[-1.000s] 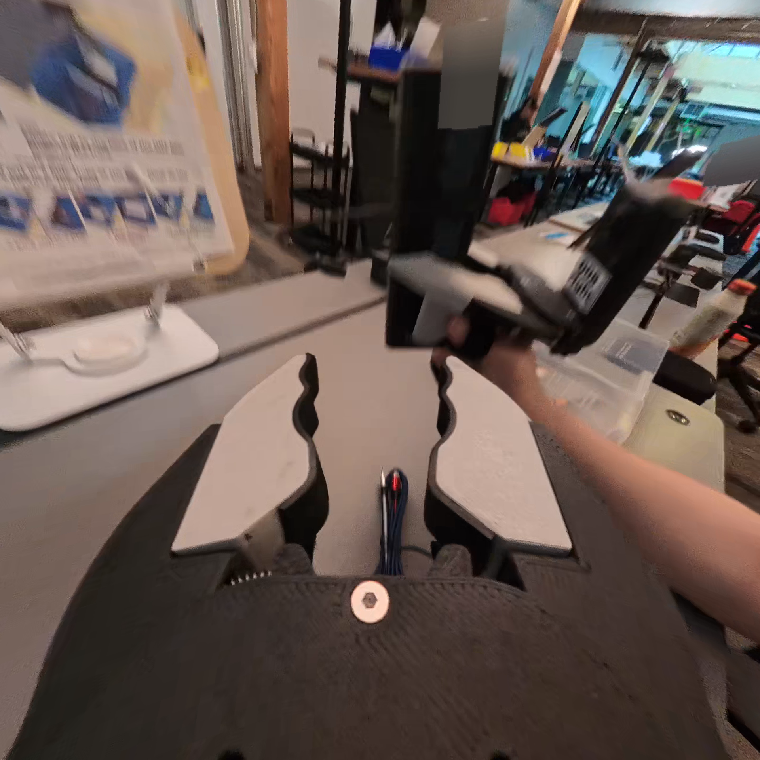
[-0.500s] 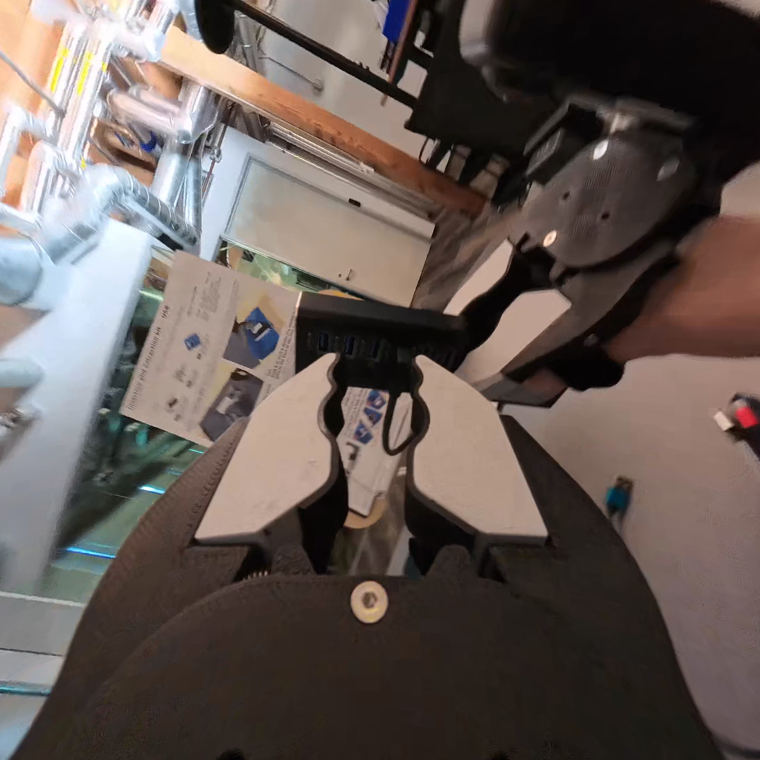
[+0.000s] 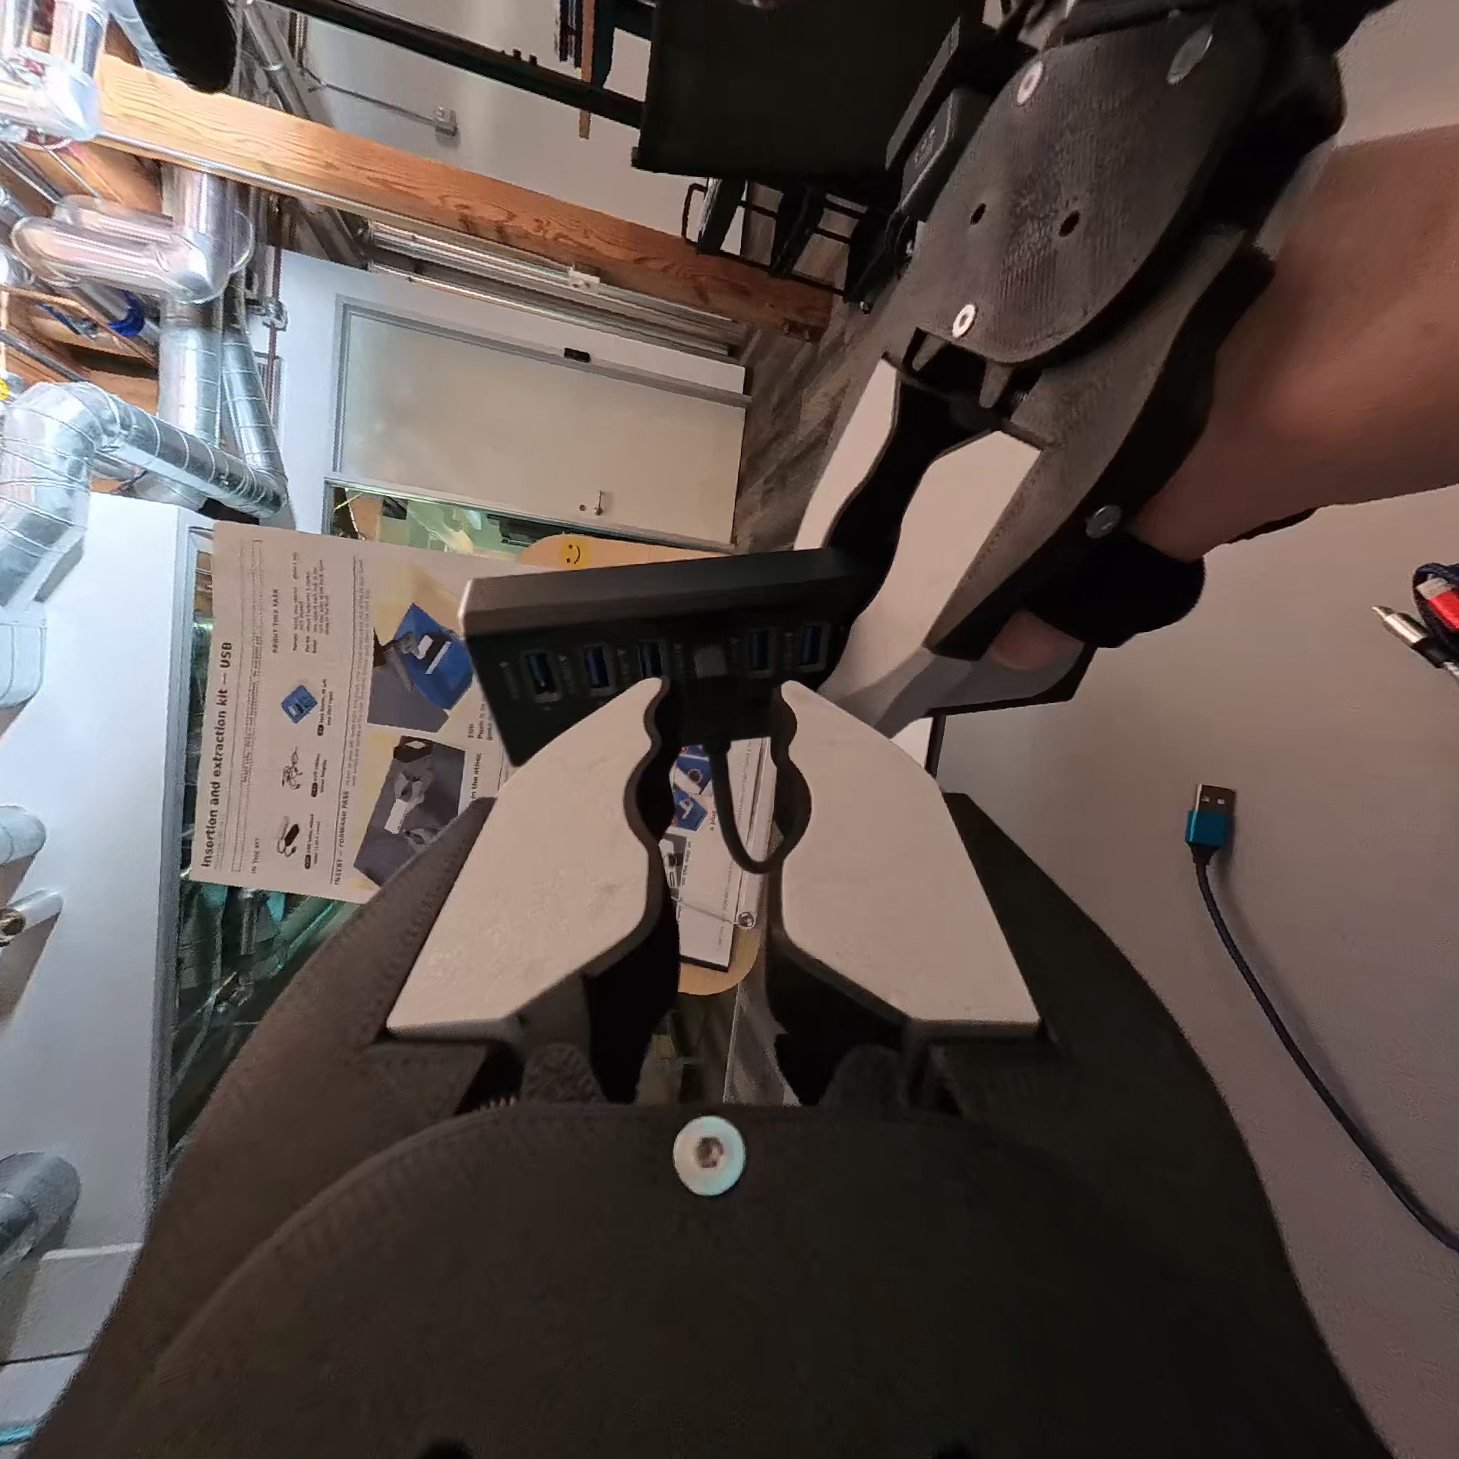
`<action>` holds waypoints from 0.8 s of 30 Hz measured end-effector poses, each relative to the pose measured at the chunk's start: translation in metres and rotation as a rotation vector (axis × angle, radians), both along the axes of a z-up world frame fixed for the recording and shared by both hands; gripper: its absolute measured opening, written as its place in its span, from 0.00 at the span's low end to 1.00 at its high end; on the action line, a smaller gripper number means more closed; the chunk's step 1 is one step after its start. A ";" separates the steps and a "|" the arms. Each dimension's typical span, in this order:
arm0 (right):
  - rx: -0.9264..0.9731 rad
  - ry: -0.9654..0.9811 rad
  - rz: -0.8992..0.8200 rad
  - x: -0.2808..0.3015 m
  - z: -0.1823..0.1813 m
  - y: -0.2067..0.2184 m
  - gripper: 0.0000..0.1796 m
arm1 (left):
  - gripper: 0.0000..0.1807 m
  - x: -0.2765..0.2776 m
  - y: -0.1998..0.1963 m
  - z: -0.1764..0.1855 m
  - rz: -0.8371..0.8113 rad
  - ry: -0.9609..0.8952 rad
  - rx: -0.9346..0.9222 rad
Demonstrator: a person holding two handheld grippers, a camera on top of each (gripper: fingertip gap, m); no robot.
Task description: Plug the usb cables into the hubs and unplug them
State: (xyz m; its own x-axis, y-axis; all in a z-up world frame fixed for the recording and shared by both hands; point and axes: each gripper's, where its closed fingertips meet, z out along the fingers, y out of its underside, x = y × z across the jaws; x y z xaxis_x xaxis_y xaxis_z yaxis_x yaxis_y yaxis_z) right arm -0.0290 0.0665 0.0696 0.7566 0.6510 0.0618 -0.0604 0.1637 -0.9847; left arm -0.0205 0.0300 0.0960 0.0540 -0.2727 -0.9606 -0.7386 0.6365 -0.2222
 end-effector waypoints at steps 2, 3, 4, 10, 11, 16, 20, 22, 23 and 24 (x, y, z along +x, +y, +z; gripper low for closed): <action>0.013 -0.032 0.005 -0.003 0.000 -0.002 0.17 | 0.09 -0.001 0.004 0.001 0.017 -0.006 0.008; 0.015 -0.042 0.011 -0.005 0.000 -0.003 0.17 | 0.06 -0.001 0.005 0.002 0.018 -0.011 0.009; 0.006 -0.033 0.024 -0.007 -0.001 -0.003 0.17 | 0.05 -0.001 0.005 0.001 0.013 -0.011 0.004; -0.088 -0.021 0.147 -0.016 -0.006 -0.006 0.17 | 0.04 -0.005 0.008 -0.001 0.040 0.004 0.022; -0.118 -0.052 0.153 -0.017 -0.010 -0.006 0.18 | 0.04 -0.006 0.010 -0.002 0.043 0.015 0.022; -0.203 -0.166 0.148 -0.021 -0.019 -0.006 0.20 | 0.04 -0.005 0.008 -0.006 0.043 0.076 0.046; -0.342 -0.165 0.182 -0.017 -0.021 -0.010 0.17 | 0.04 -0.003 0.005 -0.018 0.037 0.120 0.049; -0.417 -0.191 0.194 -0.016 -0.029 -0.012 0.17 | 0.04 -0.002 0.006 -0.023 0.045 0.116 0.030; -0.418 -0.202 0.184 -0.015 -0.031 -0.011 0.17 | 0.04 -0.002 0.006 -0.024 0.046 0.113 0.028; -0.403 -0.203 0.169 -0.015 -0.031 -0.009 0.17 | 0.04 -0.002 0.007 -0.024 0.047 0.114 0.030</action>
State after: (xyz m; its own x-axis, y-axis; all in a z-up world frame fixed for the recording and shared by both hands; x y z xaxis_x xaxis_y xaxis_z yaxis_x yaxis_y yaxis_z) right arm -0.0440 0.0576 0.0383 0.6367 0.7664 -0.0849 0.1471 -0.2287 -0.9623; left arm -0.0227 0.0367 0.0719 -0.0436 -0.2432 -0.9690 -0.7873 0.6055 -0.1165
